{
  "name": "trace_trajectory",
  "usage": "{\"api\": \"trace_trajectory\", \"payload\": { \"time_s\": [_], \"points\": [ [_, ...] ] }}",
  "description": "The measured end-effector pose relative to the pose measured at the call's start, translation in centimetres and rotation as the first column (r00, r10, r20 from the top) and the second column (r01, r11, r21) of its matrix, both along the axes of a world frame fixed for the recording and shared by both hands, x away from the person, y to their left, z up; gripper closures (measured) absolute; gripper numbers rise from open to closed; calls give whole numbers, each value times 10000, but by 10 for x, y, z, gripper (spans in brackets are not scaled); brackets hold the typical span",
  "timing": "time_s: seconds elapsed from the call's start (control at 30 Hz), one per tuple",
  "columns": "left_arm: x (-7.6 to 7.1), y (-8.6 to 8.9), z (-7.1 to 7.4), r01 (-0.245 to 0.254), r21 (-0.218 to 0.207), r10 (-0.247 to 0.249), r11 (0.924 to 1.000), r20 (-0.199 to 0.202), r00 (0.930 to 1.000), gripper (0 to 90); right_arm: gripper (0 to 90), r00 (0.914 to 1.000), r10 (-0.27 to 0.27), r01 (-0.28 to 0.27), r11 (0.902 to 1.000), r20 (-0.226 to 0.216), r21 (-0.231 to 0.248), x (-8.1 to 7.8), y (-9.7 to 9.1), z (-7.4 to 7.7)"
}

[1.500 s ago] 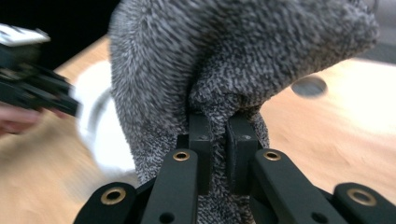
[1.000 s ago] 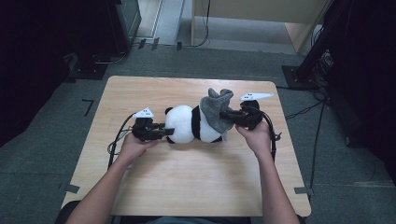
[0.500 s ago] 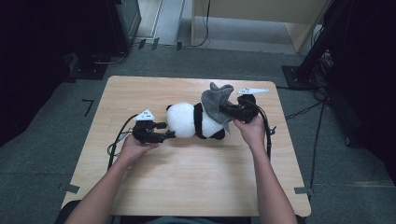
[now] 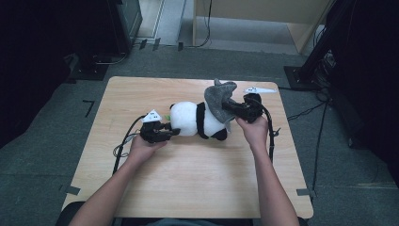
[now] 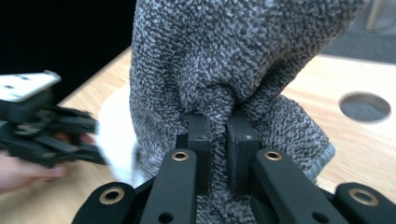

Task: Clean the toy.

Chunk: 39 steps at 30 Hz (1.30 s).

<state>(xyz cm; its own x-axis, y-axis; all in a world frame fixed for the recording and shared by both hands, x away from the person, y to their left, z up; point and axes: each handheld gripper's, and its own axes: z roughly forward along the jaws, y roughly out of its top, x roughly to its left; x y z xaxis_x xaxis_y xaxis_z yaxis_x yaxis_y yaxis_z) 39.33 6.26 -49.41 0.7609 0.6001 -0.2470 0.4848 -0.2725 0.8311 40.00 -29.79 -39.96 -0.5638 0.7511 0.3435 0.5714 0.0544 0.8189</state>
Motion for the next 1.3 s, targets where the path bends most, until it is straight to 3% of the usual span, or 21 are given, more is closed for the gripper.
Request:
{"api": "trace_trajectory", "payload": {
  "time_s": [0.07, 0.17, 0.3, 0.43, 0.57, 0.7, 0.83, 1.0, 1.13, 1.23, 1.27, 1.3],
  "points": [
    [-1, -1, 4, 15, 30, -15, 10000, -48, 10000, 653, 835, 9994, 291, -295, 9993, 205, 223, -9, 5, 9],
    [-5, -2, 11, 153, 144, -153, 9998, -20, 9999, 678, 835, 9959, 722, -729, 9973, 540, 108, -23, 19, 21],
    [-9, 0, 21, 240, 80, -238, 9997, -286, 9993, 690, 835, 9899, 1276, -1302, 9906, 611, 410, -37, 39, 25],
    [-14, 0, 27, 78, 229, -68, 9997, -444, 9990, 688, 835, 9827, 1835, -1840, 9827, 242, 210, -45, 64, 15],
    [-15, 0, 26, -49, 124, 56, 9999, -610, 9981, 683, 835, 9764, 2146, -2144, 9767, -251, 118, -47, 88, -6],
    [-15, -2, 25, -124, 96, 131, 9999, -806, 9967, 683, 835, 9739, 2256, -2261, 9739, -268, -188, -49, 109, -22],
    [-18, -6, 25, -216, 306, 241, 9993, -846, 9961, 685, 840, 9753, 2205, -2207, 9708, -130, -936, -48, 124, -32],
    [-19, -10, 22, -175, 468, 224, 9987, -1046, 9943, 693, 847, 9769, 2109, -2002, 9596, 340, -1978, -50, 128, -41],
    [-19, -10, 21, -65, 505, 122, 9987, -1133, 9935, 702, 850, 9795, 1997, -1895, 9571, 254, -2194, -50, 120, -44],
    [-16, -6, 20, -20, 474, 74, 9989, -1152, 9933, 716, 849, 9883, 1497, -1353, 9474, 279, -2902, -50, 106, -44],
    [-16, -4, 20, -6, 426, 56, 9991, -1171, 9931, 719, 850, 9914, 1291, -1171, 9485, 214, -2944, -48, 98, -44],
    [-15, -3, 20, -3, 430, 54, 9991, -1169, 9931, 722, 849, 9935, 1137, -1075, 9562, 69, -2721, -46, 90, -45]
  ]
}}
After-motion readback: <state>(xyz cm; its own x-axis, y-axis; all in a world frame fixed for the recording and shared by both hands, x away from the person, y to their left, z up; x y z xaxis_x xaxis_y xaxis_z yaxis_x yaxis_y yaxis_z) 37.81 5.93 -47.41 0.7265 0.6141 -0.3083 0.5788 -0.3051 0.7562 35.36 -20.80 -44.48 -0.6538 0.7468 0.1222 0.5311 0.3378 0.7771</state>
